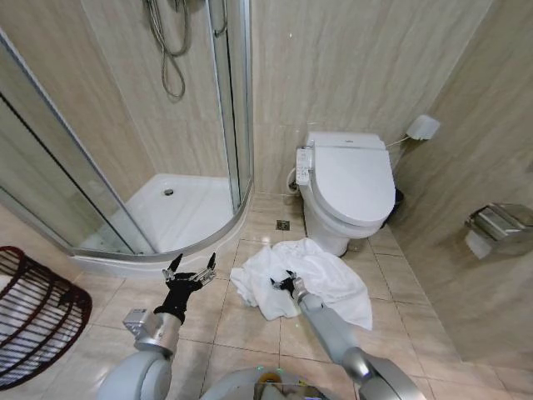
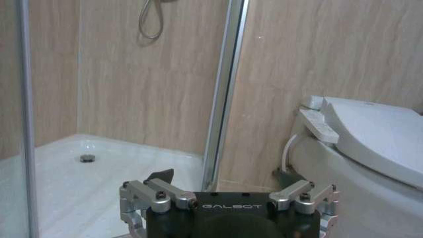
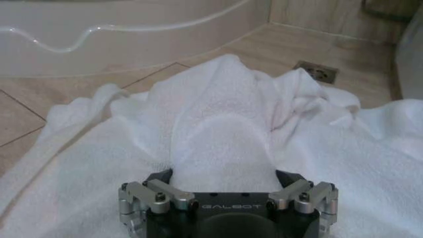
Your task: Discard the used towel into the hamper.
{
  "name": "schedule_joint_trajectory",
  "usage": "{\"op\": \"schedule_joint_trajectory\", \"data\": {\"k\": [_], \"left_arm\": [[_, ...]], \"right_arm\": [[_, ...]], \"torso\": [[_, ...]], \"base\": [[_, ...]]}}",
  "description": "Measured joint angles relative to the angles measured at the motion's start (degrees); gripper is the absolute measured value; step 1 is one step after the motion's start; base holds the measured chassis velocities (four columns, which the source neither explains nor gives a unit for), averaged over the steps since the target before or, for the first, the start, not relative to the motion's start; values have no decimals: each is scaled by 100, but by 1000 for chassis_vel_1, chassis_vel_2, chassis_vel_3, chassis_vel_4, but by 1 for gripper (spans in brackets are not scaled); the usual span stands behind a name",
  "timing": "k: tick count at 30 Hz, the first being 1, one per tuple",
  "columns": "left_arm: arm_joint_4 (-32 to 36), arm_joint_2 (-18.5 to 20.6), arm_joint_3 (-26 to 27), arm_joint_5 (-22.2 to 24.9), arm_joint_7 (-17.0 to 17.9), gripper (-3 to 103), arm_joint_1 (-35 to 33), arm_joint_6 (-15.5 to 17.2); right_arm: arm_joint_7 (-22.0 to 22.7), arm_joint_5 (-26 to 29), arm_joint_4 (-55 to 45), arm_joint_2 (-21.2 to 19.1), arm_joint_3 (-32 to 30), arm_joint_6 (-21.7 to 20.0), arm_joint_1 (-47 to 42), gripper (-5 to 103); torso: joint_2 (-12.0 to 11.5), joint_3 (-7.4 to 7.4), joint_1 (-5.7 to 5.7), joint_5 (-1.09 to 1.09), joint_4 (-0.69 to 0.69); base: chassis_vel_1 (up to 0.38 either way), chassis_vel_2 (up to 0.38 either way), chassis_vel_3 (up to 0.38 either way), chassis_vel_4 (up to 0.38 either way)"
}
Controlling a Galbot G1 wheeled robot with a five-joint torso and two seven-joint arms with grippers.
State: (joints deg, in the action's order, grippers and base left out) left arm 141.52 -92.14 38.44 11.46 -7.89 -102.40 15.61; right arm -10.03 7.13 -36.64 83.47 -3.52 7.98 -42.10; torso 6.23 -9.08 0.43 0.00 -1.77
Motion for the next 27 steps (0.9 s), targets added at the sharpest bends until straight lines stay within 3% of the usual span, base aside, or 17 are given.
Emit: {"op": "schedule_joint_trajectory", "data": {"k": [8, 18, 21, 27], "left_arm": [[0, 0, 0, 0, 0, 100, 0, 0], [0, 0, 0, 0, 0, 100, 0, 0], [0, 0, 0, 0, 0, 100, 0, 0], [0, 0, 0, 0, 0, 100, 0, 0]], "right_arm": [[-115, 146, -130, -85, -159, -76, -119, 101], [-284, 467, -318, -242, -340, -122, -270, 76], [-376, 595, -351, -312, -437, -79, -338, 64], [-498, 609, -314, -381, -555, 73, -398, 52]], "torso": [[0, 0, 0, 0, 0], [0, 0, 0, 0, 0], [0, 0, 0, 1, 0], [0, 0, 0, -1, 0]], "base": [[0, 0, 0, 0], [0, 0, 0, 0], [0, 0, 0, 0], [0, 0, 0, 0]]}}
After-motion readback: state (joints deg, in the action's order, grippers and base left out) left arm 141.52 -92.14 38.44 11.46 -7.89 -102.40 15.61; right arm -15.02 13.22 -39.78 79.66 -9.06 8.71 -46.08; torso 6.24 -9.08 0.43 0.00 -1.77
